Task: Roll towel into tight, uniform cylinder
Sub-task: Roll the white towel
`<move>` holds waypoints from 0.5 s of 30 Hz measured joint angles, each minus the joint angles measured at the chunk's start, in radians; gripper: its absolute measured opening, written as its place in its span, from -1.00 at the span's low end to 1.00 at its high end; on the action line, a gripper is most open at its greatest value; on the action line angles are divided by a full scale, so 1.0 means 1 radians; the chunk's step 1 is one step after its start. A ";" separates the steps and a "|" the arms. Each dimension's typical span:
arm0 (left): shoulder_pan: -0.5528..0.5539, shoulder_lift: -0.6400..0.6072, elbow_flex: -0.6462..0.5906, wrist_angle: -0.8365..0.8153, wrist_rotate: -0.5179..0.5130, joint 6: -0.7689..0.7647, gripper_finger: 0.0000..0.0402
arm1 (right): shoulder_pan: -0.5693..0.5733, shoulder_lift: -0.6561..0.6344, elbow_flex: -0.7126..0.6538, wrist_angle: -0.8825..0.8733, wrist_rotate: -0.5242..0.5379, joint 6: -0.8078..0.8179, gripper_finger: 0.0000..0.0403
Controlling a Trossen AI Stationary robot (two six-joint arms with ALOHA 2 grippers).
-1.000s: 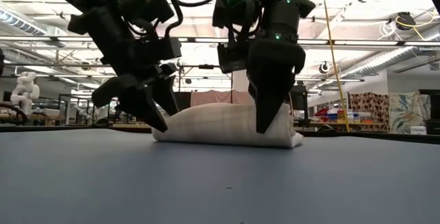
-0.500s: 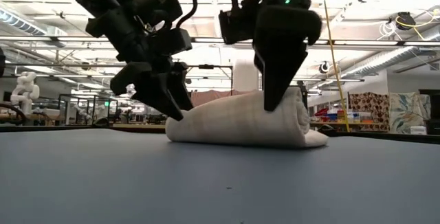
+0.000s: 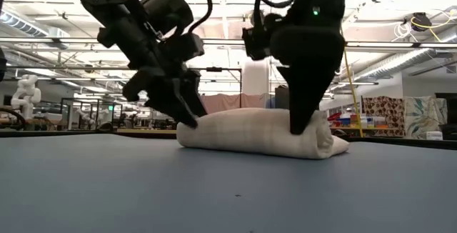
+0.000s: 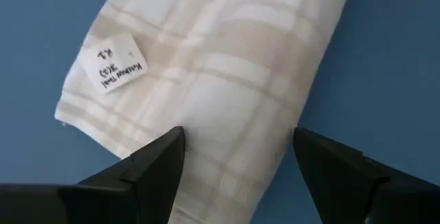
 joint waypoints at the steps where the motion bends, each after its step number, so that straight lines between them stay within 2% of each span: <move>1: 0.000 -0.001 0.000 0.005 0.000 -0.004 0.38 | -0.002 -0.001 -0.016 0.027 -0.008 0.008 -0.03; 8: -0.020 0.008 0.000 0.011 -0.004 -0.015 0.38 | -0.003 -0.006 -0.074 0.119 -0.036 0.031 -0.34; 15: -0.123 0.002 0.000 -0.018 -0.155 -0.014 0.38 | -0.005 -0.005 -0.079 0.157 -0.101 0.032 -0.51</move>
